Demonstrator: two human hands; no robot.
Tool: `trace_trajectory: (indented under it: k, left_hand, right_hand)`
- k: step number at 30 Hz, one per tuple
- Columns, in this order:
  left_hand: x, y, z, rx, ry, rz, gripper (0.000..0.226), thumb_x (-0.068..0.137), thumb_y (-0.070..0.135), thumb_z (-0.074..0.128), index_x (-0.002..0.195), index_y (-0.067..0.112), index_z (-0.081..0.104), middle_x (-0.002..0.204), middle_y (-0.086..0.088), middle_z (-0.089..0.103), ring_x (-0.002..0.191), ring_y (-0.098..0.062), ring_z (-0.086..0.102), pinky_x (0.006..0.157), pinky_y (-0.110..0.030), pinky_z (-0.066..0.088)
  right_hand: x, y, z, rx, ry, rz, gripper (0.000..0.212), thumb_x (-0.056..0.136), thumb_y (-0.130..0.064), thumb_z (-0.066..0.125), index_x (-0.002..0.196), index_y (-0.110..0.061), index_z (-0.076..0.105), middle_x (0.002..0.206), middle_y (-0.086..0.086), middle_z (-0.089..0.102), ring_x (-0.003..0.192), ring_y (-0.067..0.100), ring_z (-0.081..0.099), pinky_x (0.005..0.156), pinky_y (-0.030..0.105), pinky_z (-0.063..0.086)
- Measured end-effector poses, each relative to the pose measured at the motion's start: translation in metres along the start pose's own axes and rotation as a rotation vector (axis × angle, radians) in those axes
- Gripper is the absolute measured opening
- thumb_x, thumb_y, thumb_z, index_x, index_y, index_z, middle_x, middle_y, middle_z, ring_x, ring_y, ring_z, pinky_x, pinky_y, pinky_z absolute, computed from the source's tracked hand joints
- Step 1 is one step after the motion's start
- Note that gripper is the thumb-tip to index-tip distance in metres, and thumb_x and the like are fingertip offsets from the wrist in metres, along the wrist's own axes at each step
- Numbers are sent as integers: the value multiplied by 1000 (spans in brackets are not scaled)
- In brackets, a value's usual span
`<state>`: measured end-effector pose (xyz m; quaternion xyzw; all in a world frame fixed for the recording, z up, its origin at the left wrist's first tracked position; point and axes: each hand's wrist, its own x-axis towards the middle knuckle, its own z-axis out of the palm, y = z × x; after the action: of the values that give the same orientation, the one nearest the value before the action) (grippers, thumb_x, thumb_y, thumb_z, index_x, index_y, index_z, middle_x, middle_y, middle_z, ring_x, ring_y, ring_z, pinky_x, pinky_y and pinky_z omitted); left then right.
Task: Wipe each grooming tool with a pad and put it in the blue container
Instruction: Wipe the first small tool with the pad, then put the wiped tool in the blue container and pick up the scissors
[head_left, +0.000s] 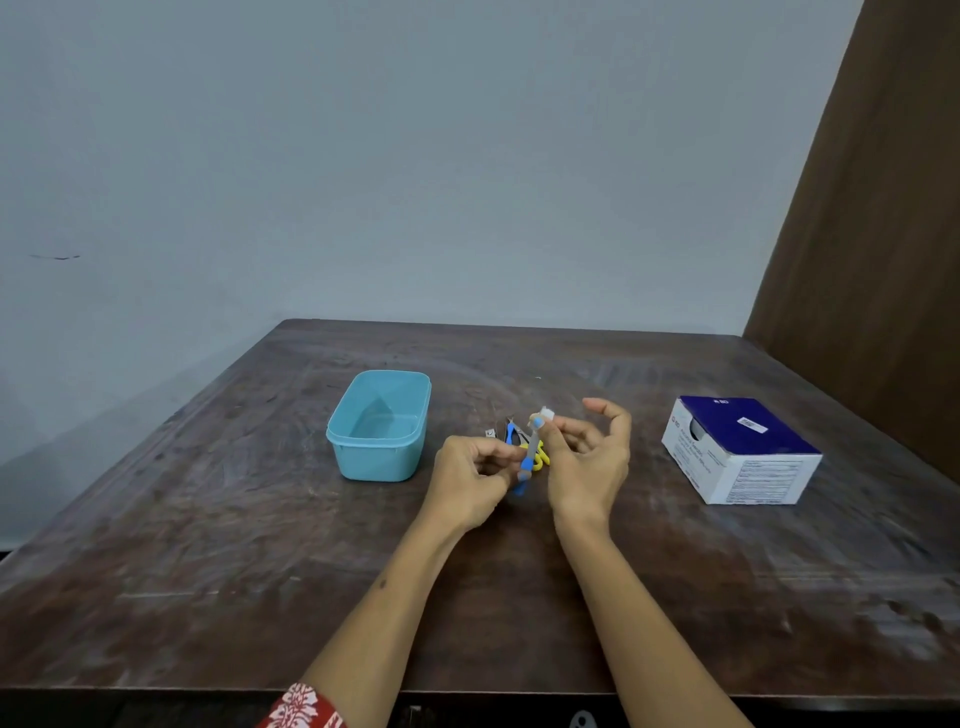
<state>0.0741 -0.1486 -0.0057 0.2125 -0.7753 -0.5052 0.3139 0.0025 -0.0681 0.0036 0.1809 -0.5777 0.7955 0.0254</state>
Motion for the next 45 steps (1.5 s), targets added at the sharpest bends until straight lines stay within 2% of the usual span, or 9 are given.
trace_trajectory:
  k: [8,12,19,24,27,33,37,40,45]
  left_hand:
    - [0,1,1,27,-1,19,24,73,-2,74,97,3,72,83,-2,69,66,0,62,65,-11,51]
    - [-4,0,4,107,-23,45,19,74,-2,72,91,7,74,79,-3,71,65,-2,63,66,-15,52]
    - [-8,19,-12,37,233,58,20,76,1,71,93,9,73,75,7,67,64,11,61,61,-6,49]
    - [11,38,-67,37,418,34,16,73,-3,72,88,1,72,78,-10,70,64,-8,66,74,-30,58]
    - [28,44,-97,167,382,-106,13,69,-4,73,81,-1,72,78,-17,71,75,-27,70,76,-39,58]
    - [44,36,-107,563,182,-384,7,69,-1,71,75,-4,70,90,-17,72,70,-21,65,75,-37,58]
    - [46,42,-100,746,110,-460,18,73,10,71,82,4,57,108,-15,64,82,-23,63,56,-29,49]
    - [49,39,-97,793,93,-494,23,80,11,65,100,2,57,112,-13,61,96,-23,64,63,-27,46]
    - [48,39,-94,860,26,-504,16,86,14,56,97,2,56,112,-15,60,98,-24,62,81,-33,52]
  right_hand:
    - [5,-1,3,112,73,42,44,76,0,73,92,-30,44,77,5,69,69,7,65,64,15,49]
    - [18,2,-4,162,273,92,34,81,-6,70,92,-25,44,81,5,65,73,13,64,68,19,50]
    - [15,9,-5,-138,317,25,27,84,-12,68,105,-13,51,87,1,64,77,10,61,75,20,46]
    - [18,14,-4,-192,295,52,25,83,-11,68,104,-12,53,88,3,64,82,16,63,82,28,51]
    - [17,14,-3,-200,288,55,27,83,-11,68,105,-9,54,89,5,63,82,17,62,84,31,52]
    - [16,13,-4,-210,261,77,27,83,-11,69,105,-7,55,89,5,62,81,17,61,82,30,51]
    - [16,13,-3,-209,243,80,27,82,-12,69,105,-7,56,90,3,62,80,14,61,80,26,49]
    - [16,12,-3,-210,230,82,26,82,-12,69,104,-7,56,89,3,63,80,14,60,79,25,48]
    - [14,10,-3,-201,214,83,26,82,-11,69,104,-6,56,88,3,62,79,13,59,76,22,46]
